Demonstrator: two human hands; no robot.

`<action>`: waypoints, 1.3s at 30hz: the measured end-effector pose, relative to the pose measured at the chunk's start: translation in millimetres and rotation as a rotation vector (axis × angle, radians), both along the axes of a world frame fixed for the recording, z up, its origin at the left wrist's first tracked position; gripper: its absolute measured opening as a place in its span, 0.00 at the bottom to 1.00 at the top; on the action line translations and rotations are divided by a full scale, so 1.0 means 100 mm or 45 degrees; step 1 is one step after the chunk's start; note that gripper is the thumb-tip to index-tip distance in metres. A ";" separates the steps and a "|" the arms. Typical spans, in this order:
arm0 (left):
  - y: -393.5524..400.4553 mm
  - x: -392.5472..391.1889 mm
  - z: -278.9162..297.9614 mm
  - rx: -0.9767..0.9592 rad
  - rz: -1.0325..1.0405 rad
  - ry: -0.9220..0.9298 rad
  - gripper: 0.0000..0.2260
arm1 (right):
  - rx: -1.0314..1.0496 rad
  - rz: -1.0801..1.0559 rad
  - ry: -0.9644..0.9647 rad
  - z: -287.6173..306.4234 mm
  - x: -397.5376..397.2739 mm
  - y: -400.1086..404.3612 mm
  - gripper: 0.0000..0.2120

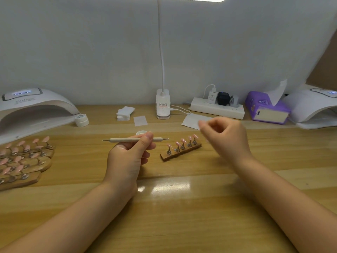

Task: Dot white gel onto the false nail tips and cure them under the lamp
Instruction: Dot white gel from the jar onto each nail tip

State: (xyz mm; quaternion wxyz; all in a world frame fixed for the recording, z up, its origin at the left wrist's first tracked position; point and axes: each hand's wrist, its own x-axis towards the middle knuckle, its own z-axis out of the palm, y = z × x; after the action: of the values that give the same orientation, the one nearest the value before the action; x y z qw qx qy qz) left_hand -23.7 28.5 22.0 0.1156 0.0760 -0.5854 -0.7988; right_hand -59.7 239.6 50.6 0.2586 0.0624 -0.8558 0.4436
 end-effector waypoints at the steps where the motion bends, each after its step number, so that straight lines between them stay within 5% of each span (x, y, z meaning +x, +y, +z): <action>1: 0.00 0.00 0.00 0.002 -0.002 -0.002 0.15 | -0.018 -0.063 0.010 0.02 -0.05 0.09 0.09; 5: 0.00 0.00 0.00 0.003 -0.002 -0.009 0.14 | 0.217 -0.215 -0.374 -0.10 -0.23 0.36 0.35; 9: -0.01 0.00 -0.01 -0.004 0.002 -0.002 0.15 | 0.348 -0.148 -0.606 -0.27 -0.31 0.36 0.43; 21: 0.01 0.04 0.03 -0.104 0.031 0.028 0.08 | 0.180 -0.185 -0.259 -0.32 -0.30 0.37 0.30; 25: 0.00 0.11 0.20 -0.379 0.058 0.272 0.03 | 0.064 -0.071 0.045 -0.18 -0.20 0.16 0.28; 31: 0.06 0.26 0.48 -0.616 0.068 0.564 0.03 | 0.197 0.294 0.175 -0.06 0.11 -0.24 0.30; 39: 0.04 0.23 0.56 -0.966 0.098 0.559 0.05 | 0.228 0.435 0.183 -0.03 0.32 -0.40 0.29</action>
State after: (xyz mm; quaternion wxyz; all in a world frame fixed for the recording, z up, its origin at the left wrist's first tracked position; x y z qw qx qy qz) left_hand -0.9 32.9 77.8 0.2868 -0.1215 -0.7957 -0.5195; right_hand -27.3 200.1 47.9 0.2333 0.2610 -0.8483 0.3974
